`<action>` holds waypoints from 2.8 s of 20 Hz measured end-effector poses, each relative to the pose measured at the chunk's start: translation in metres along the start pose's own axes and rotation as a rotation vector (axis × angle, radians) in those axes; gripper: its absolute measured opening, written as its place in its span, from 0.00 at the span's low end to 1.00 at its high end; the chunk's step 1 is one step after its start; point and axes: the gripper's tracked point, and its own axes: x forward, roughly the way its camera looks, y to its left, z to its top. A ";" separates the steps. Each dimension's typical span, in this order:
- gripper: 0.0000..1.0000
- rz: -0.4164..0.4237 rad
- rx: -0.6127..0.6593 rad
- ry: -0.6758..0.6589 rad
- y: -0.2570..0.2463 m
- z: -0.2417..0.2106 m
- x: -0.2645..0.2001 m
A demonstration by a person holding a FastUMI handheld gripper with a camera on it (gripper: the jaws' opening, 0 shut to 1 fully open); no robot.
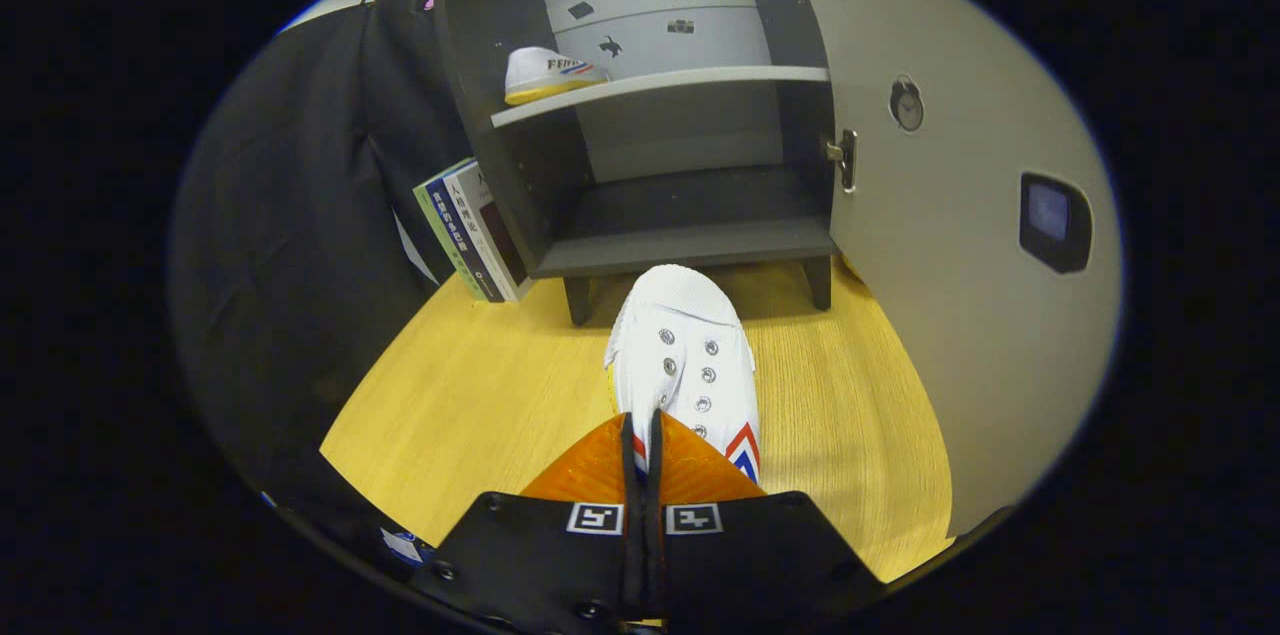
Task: Open the shoe cabinet door, grab the shoes and put them into the shoe cabinet, then close the shoe cabinet door.
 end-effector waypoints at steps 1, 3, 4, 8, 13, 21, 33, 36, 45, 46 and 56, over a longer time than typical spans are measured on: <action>0.01 0.010 0.002 -0.026 0.003 0.014 -0.004; 0.01 0.022 0.000 -0.077 0.008 0.040 -0.011; 0.01 0.030 0.001 -0.105 0.011 0.056 -0.014; 0.02 0.049 0.011 -0.197 0.021 0.109 -0.029; 0.01 0.048 0.008 -0.299 0.022 0.175 -0.032; 0.01 0.015 -0.001 -0.412 0.017 0.283 0.000; 0.01 -0.086 -0.061 -0.425 0.016 0.379 0.106; 0.01 -0.124 -0.084 -0.397 0.014 0.382 0.131; 0.06 -0.201 -0.062 -0.341 -0.001 0.373 0.165; 0.14 -0.213 -0.073 -0.361 -0.002 0.377 0.158; 0.99 -0.212 -0.162 -0.555 0.028 0.366 0.005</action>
